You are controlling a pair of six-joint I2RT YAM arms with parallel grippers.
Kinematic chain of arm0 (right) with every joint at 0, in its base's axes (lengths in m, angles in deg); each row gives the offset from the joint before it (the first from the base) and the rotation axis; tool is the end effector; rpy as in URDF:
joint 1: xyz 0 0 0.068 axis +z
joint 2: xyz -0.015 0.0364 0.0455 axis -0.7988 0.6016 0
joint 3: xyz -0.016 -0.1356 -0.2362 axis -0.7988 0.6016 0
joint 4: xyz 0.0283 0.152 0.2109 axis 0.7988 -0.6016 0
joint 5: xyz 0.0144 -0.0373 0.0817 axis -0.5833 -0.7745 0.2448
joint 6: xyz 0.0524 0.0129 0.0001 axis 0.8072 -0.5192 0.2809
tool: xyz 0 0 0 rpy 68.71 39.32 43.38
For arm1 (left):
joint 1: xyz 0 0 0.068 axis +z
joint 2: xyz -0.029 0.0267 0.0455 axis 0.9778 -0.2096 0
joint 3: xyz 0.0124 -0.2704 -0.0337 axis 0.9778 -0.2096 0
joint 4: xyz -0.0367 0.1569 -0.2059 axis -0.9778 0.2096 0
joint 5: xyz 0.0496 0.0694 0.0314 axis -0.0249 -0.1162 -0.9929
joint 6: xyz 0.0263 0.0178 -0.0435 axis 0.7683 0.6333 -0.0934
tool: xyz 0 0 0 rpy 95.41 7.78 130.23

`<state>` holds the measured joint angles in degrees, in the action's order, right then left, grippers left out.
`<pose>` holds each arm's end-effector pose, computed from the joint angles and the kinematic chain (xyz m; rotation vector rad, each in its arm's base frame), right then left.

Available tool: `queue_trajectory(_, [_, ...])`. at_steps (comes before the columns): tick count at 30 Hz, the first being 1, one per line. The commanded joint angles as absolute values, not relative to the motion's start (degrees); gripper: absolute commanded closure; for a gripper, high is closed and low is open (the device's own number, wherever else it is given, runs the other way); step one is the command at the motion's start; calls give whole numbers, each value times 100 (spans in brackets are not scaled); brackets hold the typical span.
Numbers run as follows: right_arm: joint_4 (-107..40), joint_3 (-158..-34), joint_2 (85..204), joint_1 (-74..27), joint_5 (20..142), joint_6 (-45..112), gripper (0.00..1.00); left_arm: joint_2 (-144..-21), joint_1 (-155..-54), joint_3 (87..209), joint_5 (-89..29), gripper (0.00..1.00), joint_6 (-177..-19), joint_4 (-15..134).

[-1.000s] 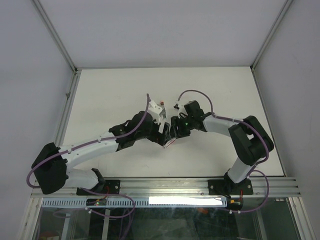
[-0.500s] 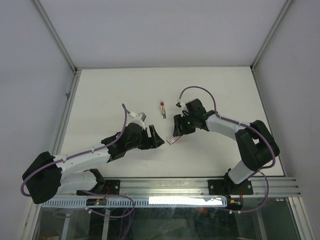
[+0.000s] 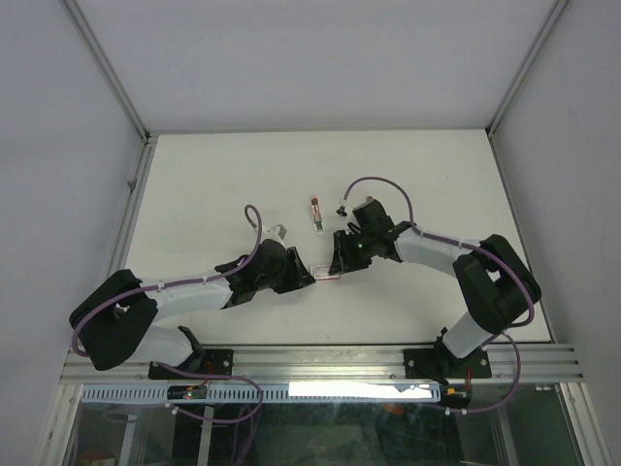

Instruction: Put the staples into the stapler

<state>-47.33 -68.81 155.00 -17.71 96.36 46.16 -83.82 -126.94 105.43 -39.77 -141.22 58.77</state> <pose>0.2398 0.1870 0.1630 -0.5273 2.6518 0.8522 0.1636 -0.1870 0.1564 -0.1404 2.5007 -0.8161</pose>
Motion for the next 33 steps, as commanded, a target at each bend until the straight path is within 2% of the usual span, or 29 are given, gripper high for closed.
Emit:
queue_trajectory(1, [-4558, -6905, 15064, -1751, 9550, 4791, 60, -8598, -12625, 10779, -4315, 59, -14208, 5720])
queue_trajectory(10, [-4684, -6904, 14696, -1757, 9290, 4793, 58, -8709, -12566, 10950, -4819, 68, -14002, 5734])
queue_trajectory(19, [-4549, -6753, 14570, -1773, 9137, 4992, 58, -9067, -12405, 11266, -4736, 73, -13658, 5694])
queue_trajectory(23, [-4479, -6696, 14513, -1803, 9146, 5083, 57, -9209, -12378, 11343, -4662, 78, -13596, 5692])
queue_trajectory(33, [-4439, -6664, 14577, -1823, 9140, 5115, 58, -9388, -12349, 11355, -4560, 79, -13548, 5587])
